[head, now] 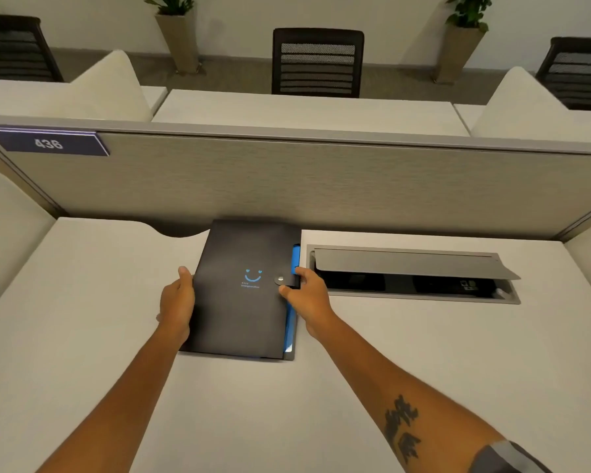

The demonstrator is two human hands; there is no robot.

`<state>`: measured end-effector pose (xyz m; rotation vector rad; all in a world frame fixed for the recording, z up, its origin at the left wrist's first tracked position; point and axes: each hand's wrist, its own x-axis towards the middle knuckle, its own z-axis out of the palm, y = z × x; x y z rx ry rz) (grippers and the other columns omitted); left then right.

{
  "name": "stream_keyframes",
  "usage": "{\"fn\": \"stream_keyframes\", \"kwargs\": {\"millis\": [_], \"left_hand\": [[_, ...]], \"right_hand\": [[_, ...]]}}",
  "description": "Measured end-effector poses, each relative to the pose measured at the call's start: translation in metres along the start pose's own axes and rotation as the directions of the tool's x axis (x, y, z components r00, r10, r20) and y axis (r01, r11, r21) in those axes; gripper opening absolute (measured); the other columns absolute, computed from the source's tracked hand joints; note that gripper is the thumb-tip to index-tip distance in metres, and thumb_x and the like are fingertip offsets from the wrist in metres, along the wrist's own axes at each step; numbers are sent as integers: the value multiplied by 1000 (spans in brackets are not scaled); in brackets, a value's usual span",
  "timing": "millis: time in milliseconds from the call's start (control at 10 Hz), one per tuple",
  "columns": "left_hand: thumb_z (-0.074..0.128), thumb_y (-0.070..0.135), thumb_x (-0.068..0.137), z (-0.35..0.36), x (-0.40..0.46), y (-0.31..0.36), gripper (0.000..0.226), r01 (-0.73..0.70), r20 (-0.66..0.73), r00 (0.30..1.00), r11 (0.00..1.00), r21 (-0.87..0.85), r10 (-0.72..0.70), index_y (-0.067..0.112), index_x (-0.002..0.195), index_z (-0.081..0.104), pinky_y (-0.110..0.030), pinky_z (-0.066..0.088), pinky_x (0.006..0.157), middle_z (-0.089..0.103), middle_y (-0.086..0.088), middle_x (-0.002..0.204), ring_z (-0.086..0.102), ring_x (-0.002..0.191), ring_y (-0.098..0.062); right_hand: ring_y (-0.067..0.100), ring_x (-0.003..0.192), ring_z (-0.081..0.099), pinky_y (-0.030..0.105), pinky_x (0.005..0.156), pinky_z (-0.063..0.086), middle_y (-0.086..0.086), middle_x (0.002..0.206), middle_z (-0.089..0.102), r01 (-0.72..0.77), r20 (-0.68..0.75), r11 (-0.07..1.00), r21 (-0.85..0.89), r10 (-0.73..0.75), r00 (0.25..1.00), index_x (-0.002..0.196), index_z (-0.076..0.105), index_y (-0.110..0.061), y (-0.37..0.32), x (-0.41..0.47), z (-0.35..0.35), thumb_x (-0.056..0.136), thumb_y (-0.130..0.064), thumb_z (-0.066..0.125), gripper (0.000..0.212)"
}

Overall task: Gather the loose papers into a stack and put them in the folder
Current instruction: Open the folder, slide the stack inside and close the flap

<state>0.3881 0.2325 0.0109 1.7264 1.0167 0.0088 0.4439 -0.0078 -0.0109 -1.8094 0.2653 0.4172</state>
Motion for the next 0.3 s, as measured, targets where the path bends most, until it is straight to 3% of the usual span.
{"fn": "stream_keyframes", "kwargs": {"millis": [200, 300], "left_hand": [[20, 63, 103, -11, -6, -3, 69, -50, 5, 999, 995, 81, 50, 14, 123, 64, -63, 29, 120, 62, -13, 136, 54, 129, -39], [20, 60, 104, -22, -23, -20, 65, -88, -40, 994, 980, 176, 97, 15, 115, 66, -60, 28, 117, 61, -6, 117, 56, 115, -35]], "right_hand": [[28, 140, 56, 34, 108, 50, 1, 148, 55, 25, 70, 1000, -17, -24, 997, 155, 47, -19, 2, -11, -8, 92, -13, 82, 72], [25, 147, 49, 34, 108, 49, 1, 159, 49, 2, 88, 999, -45, 2, 996, 162, 36, -25, 18, -45, -18, 95, -22, 80, 80]]}}
